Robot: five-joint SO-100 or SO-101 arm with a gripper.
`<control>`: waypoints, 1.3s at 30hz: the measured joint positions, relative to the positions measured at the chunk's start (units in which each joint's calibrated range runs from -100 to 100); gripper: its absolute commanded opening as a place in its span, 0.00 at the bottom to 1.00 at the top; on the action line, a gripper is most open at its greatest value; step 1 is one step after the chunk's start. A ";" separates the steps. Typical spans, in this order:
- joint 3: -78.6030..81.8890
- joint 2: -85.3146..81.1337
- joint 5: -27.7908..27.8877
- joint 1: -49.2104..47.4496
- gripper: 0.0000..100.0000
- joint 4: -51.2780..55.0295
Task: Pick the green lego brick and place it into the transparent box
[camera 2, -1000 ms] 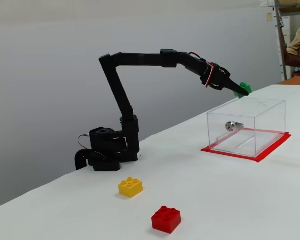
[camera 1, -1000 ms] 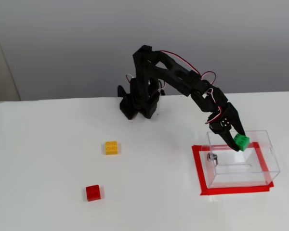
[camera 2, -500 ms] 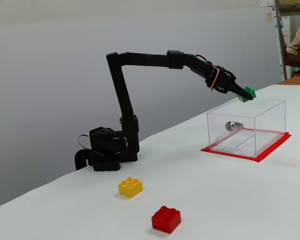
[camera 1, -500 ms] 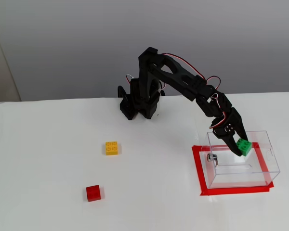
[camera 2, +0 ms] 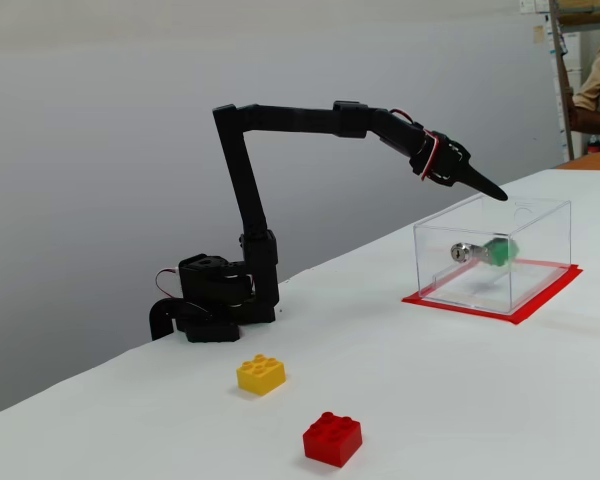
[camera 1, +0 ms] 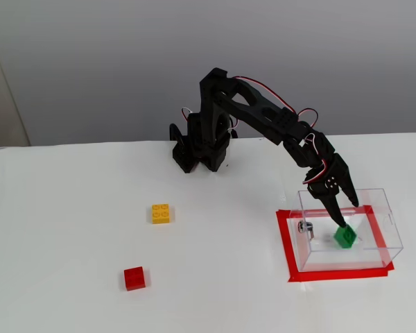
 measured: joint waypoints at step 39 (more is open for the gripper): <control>14.30 -24.69 0.10 16.24 0.02 10.45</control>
